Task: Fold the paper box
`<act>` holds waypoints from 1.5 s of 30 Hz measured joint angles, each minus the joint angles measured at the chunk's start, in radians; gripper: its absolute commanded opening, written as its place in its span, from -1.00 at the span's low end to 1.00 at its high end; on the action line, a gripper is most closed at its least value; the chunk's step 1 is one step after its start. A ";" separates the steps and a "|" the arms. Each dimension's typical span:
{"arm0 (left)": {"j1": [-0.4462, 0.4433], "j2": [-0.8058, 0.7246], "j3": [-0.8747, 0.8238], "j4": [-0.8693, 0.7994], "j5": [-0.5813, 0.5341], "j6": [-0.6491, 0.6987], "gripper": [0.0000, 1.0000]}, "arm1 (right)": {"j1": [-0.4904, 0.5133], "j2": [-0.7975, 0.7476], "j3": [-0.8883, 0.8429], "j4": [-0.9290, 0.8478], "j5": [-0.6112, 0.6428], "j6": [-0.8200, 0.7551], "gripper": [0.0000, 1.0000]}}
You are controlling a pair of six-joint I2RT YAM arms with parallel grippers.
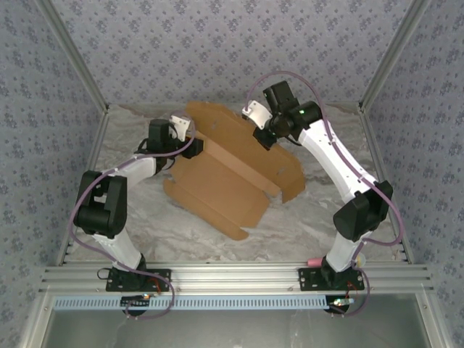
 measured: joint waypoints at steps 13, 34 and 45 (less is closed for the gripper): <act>0.000 -0.037 -0.089 0.088 0.127 0.028 -0.25 | -0.006 0.060 0.067 -0.043 0.012 0.040 -1.00; -0.070 -0.013 -0.011 -0.009 0.080 0.184 -0.23 | -0.006 0.069 0.081 -0.057 -0.085 0.067 -1.00; -0.075 0.029 0.050 -0.099 0.037 0.203 -0.15 | -0.009 0.069 0.063 -0.056 -0.108 0.074 -1.00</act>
